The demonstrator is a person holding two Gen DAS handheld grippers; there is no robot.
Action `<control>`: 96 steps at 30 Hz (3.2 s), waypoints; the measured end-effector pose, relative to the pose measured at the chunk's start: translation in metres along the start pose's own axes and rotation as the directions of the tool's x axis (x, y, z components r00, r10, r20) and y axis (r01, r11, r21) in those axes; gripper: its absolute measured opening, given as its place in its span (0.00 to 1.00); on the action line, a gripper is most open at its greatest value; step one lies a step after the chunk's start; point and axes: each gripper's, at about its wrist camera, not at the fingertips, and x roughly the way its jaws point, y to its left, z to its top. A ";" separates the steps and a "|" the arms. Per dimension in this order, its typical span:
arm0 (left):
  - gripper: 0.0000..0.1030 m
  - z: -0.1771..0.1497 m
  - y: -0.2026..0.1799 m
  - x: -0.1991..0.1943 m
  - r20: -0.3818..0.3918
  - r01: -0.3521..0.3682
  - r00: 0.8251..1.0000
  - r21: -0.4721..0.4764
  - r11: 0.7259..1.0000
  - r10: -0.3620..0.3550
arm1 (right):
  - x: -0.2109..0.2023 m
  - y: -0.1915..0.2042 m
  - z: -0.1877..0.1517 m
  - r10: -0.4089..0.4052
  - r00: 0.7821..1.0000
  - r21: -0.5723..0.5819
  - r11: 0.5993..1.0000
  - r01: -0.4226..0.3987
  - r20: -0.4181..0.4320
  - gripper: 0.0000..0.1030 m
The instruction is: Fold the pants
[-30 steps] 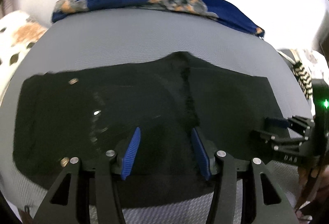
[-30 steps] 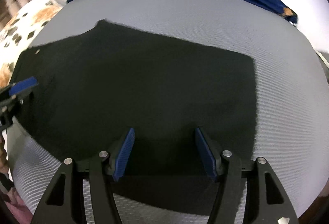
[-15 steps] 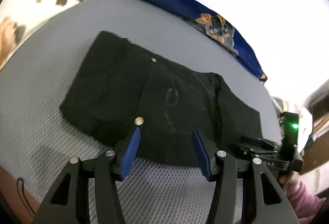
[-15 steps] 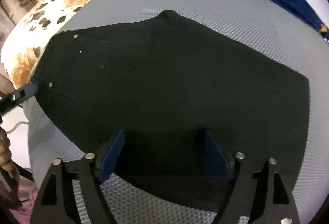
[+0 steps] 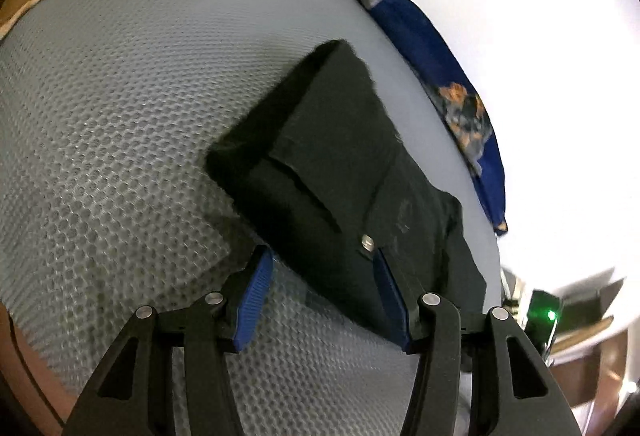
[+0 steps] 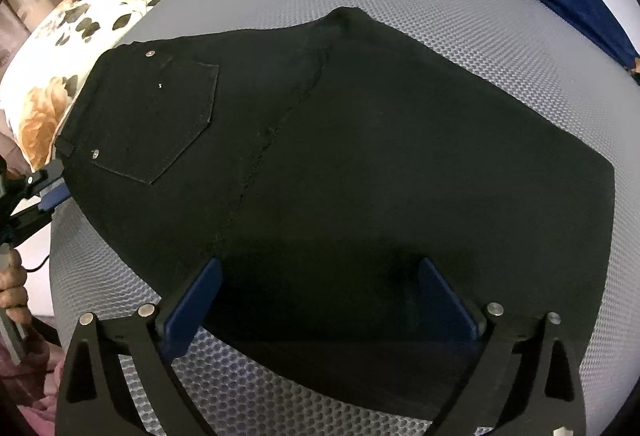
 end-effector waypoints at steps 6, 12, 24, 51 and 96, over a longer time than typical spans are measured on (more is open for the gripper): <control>0.52 0.008 0.019 0.001 0.033 0.077 0.997 -0.059 0.995 -0.075 | 0.001 0.001 0.001 -0.007 1.000 0.006 1.000 0.008 -0.016 0.97; 0.52 0.022 0.034 0.008 0.040 0.157 0.987 -0.109 0.982 -0.154 | 0.005 0.002 0.004 -0.026 1.000 0.009 1.000 0.026 -0.013 0.98; 0.52 0.022 0.034 0.008 0.054 0.157 0.987 -0.100 0.983 -0.152 | 0.006 0.003 0.002 -0.036 0.999 0.012 0.999 0.036 -0.012 0.98; 0.60 0.032 0.015 0.032 0.123 0.093 0.988 -0.008 0.996 -0.091 | 0.004 0.003 0.002 -0.053 0.999 0.027 0.998 0.053 0.000 1.00; 0.28 -0.158 -0.323 0.218 -0.346 0.226 0.933 0.781 0.582 0.103 | -0.093 -0.213 -0.040 0.204 0.943 0.487 0.815 -0.313 0.264 0.91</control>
